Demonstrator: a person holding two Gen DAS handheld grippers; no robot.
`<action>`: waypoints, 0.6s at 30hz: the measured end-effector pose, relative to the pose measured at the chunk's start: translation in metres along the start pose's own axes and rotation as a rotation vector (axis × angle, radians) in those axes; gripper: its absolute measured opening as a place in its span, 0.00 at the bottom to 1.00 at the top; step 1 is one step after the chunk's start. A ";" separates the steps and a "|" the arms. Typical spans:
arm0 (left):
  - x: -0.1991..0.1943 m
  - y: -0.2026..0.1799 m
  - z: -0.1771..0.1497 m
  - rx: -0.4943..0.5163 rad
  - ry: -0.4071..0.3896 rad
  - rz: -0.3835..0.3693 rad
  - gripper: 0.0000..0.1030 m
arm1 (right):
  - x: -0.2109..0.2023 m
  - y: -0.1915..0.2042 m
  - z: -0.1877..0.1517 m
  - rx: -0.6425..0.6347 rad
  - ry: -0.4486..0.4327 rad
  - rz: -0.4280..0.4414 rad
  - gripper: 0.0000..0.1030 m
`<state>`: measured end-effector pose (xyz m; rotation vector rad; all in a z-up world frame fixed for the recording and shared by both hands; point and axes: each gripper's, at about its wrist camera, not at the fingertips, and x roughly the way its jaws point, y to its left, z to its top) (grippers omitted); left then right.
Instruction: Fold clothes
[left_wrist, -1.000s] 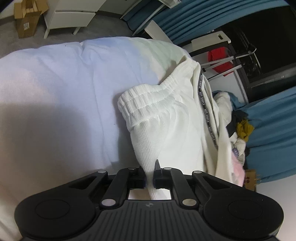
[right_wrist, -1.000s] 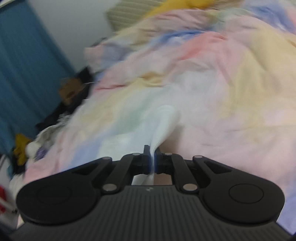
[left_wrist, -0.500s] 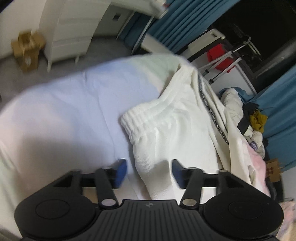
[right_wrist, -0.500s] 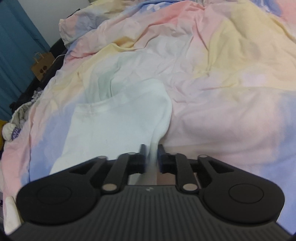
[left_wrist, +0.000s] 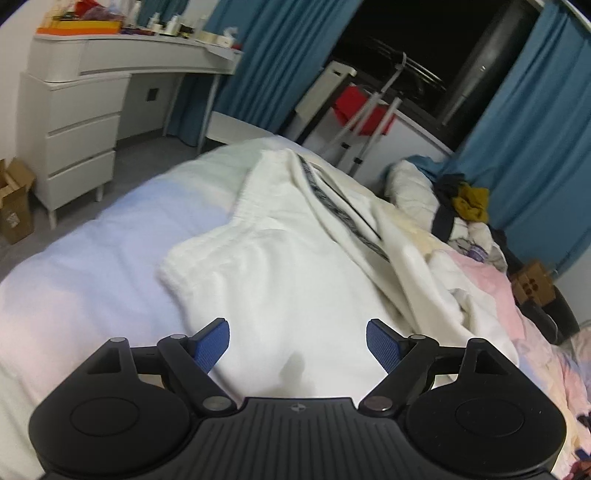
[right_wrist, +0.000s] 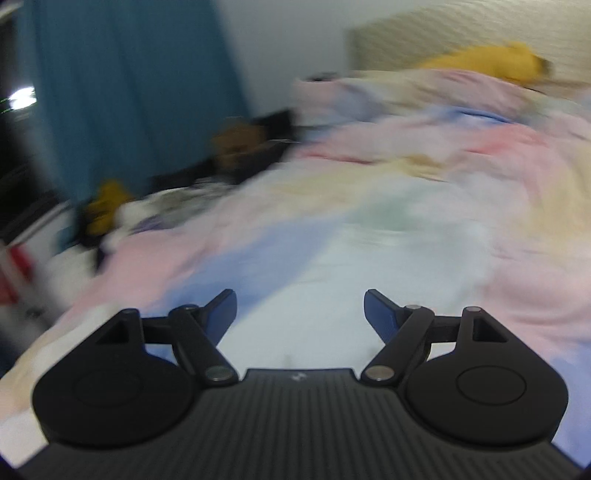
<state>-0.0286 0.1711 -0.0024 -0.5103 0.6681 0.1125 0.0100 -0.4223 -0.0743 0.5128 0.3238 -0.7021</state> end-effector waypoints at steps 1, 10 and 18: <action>0.005 -0.007 0.002 0.010 0.010 -0.014 0.81 | 0.000 0.005 -0.001 -0.012 0.011 0.034 0.76; 0.063 -0.088 0.008 0.145 0.037 -0.098 0.81 | 0.001 0.048 -0.013 -0.116 0.107 0.334 0.76; 0.112 -0.108 -0.009 0.197 0.046 -0.113 0.81 | 0.012 0.070 -0.032 -0.123 0.222 0.513 0.76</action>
